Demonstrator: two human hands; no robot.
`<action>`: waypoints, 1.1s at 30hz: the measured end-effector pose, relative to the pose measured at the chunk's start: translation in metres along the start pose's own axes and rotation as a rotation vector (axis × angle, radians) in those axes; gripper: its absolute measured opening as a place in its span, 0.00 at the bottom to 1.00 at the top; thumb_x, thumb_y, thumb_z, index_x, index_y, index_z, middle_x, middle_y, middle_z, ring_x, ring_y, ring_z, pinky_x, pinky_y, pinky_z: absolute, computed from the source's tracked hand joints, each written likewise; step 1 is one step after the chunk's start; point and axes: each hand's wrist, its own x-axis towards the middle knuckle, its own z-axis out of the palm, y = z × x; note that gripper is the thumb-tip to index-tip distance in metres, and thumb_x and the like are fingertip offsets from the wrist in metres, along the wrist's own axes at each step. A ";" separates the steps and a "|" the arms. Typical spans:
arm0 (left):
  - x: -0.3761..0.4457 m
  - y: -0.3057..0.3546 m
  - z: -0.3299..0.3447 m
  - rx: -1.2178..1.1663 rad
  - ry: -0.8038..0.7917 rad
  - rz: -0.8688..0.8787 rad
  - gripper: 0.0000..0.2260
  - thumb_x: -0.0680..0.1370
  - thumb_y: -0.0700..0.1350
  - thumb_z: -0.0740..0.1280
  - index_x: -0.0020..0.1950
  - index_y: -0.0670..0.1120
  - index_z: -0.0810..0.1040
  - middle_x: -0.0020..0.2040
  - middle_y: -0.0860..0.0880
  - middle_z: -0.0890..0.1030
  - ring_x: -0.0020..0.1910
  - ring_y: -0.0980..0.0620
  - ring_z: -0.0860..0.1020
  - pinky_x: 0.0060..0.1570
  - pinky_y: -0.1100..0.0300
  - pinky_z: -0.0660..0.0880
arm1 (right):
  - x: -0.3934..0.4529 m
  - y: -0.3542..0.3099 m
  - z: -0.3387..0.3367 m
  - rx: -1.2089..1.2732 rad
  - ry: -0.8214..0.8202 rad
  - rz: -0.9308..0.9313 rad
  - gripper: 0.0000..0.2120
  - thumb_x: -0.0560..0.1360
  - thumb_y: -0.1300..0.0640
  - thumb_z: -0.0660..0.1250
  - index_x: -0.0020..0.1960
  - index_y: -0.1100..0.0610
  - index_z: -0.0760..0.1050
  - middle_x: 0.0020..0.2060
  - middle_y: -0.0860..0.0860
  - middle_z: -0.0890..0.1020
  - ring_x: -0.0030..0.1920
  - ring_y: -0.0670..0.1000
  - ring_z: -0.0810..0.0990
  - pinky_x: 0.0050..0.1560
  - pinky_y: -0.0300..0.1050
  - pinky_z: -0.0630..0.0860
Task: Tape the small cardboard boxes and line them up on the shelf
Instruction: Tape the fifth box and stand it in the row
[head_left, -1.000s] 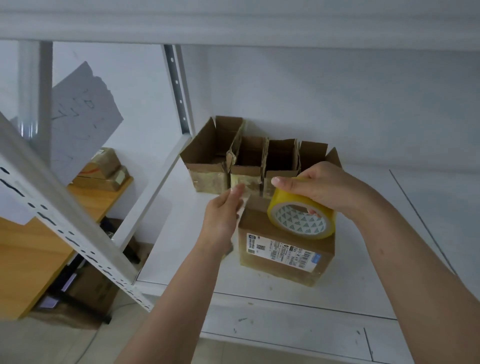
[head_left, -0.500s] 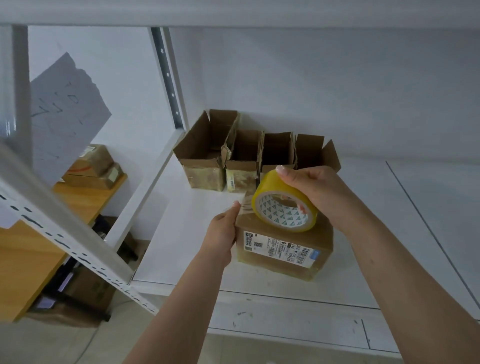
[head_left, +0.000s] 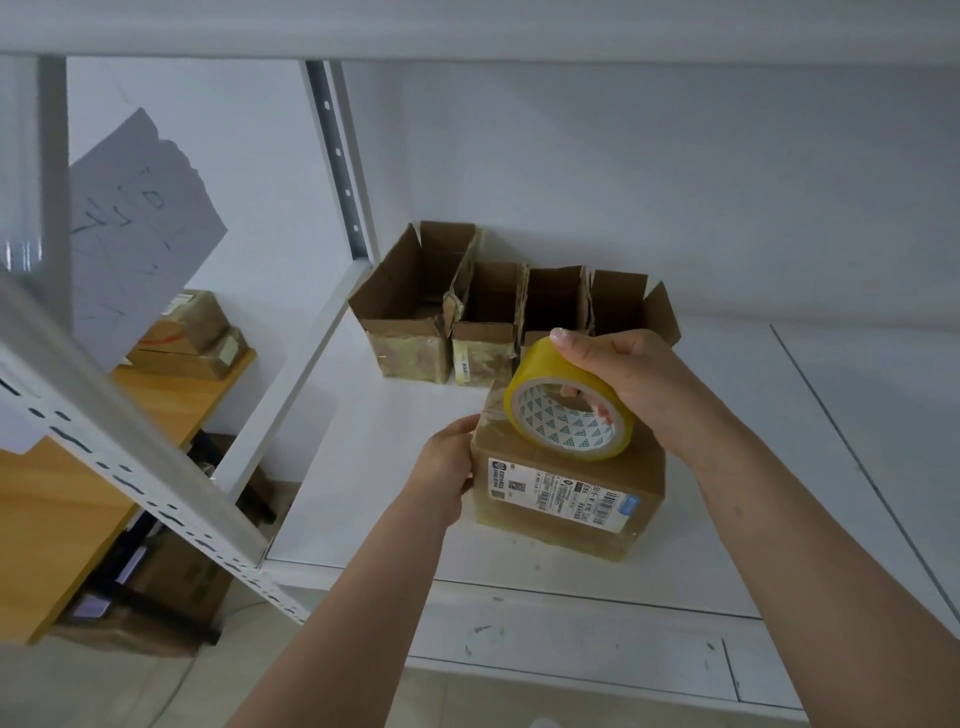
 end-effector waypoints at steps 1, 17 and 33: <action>0.001 0.004 -0.002 0.037 0.025 0.064 0.15 0.81 0.39 0.57 0.62 0.47 0.79 0.48 0.45 0.84 0.49 0.44 0.81 0.46 0.51 0.71 | -0.001 -0.001 0.000 -0.005 -0.010 -0.001 0.28 0.63 0.29 0.60 0.35 0.54 0.78 0.22 0.44 0.79 0.24 0.40 0.78 0.40 0.40 0.72; -0.006 0.030 0.014 0.303 -0.230 0.595 0.13 0.84 0.43 0.57 0.59 0.51 0.80 0.52 0.54 0.84 0.54 0.56 0.81 0.56 0.59 0.77 | -0.004 0.034 -0.022 0.404 -0.081 -0.025 0.22 0.66 0.39 0.69 0.44 0.57 0.81 0.40 0.55 0.85 0.45 0.54 0.85 0.48 0.48 0.78; -0.003 0.034 0.013 0.430 -0.246 0.703 0.11 0.80 0.44 0.67 0.61 0.55 0.78 0.54 0.61 0.83 0.54 0.64 0.80 0.48 0.72 0.75 | -0.039 0.102 -0.067 -0.246 0.174 0.317 0.24 0.65 0.34 0.71 0.35 0.57 0.82 0.25 0.46 0.81 0.25 0.42 0.80 0.22 0.33 0.70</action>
